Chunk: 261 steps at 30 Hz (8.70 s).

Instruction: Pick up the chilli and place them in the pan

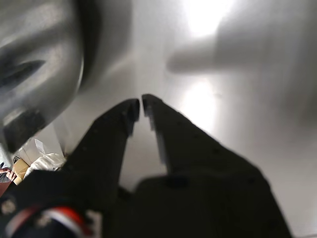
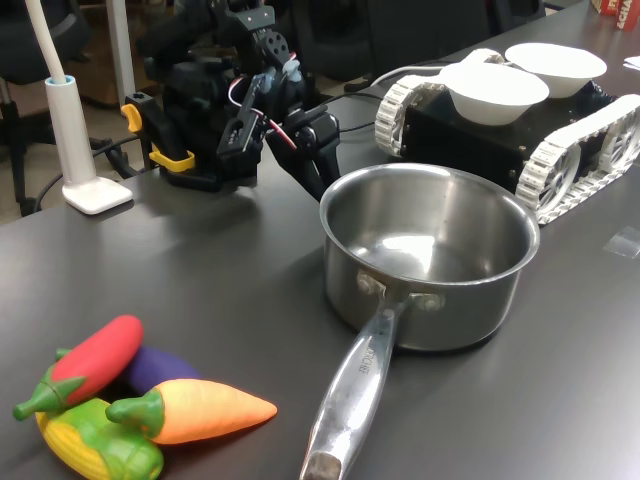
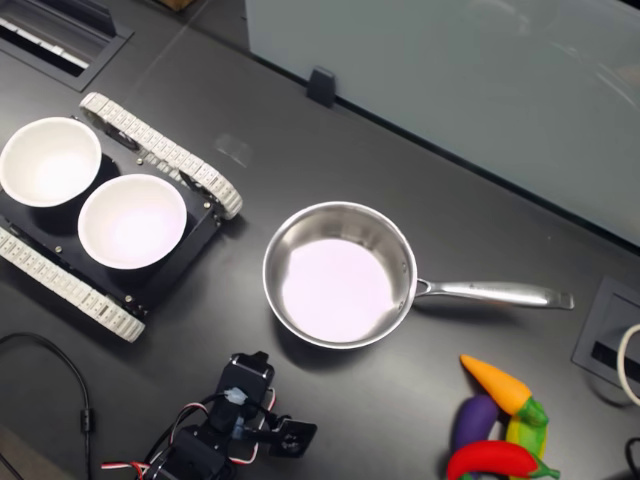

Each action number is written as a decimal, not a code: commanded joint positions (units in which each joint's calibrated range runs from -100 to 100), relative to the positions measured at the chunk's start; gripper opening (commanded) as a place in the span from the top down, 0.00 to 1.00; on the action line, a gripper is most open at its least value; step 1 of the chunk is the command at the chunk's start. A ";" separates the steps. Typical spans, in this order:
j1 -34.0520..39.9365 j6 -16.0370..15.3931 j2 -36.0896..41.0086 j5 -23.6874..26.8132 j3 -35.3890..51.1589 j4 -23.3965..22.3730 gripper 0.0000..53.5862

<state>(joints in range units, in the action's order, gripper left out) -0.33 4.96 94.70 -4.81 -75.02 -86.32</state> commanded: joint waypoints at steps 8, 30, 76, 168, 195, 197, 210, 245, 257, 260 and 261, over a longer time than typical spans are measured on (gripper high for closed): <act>-2.65 0.59 0.75 -0.73 10.28 -4.81 1.00; -1.50 0.50 0.58 -0.93 20.37 -7.29 1.00; -15.84 -2.10 -30.46 -1.56 71.71 -13.26 1.00; -83.27 -15.38 -86.64 -16.21 104.24 4.31 0.83; -88.20 -18.57 -99.21 -29.11 109.05 6.87 0.40; -88.20 -18.66 -99.63 -31.21 108.51 7.04 0.37; -87.74 -18.66 -101.99 -39.32 105.96 8.23 0.35; -81.78 -14.87 -109.08 -43.61 97.78 10.03 0.34; -80.98 -14.12 -110.09 -43.17 95.33 12.93 0.36; -80.75 -13.53 -110.51 -42.98 94.06 14.72 0.37; -80.63 -13.45 -110.68 -43.03 93.70 15.23 0.37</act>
<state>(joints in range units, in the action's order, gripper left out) -82.51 -9.46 -17.00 -48.28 18.19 -74.42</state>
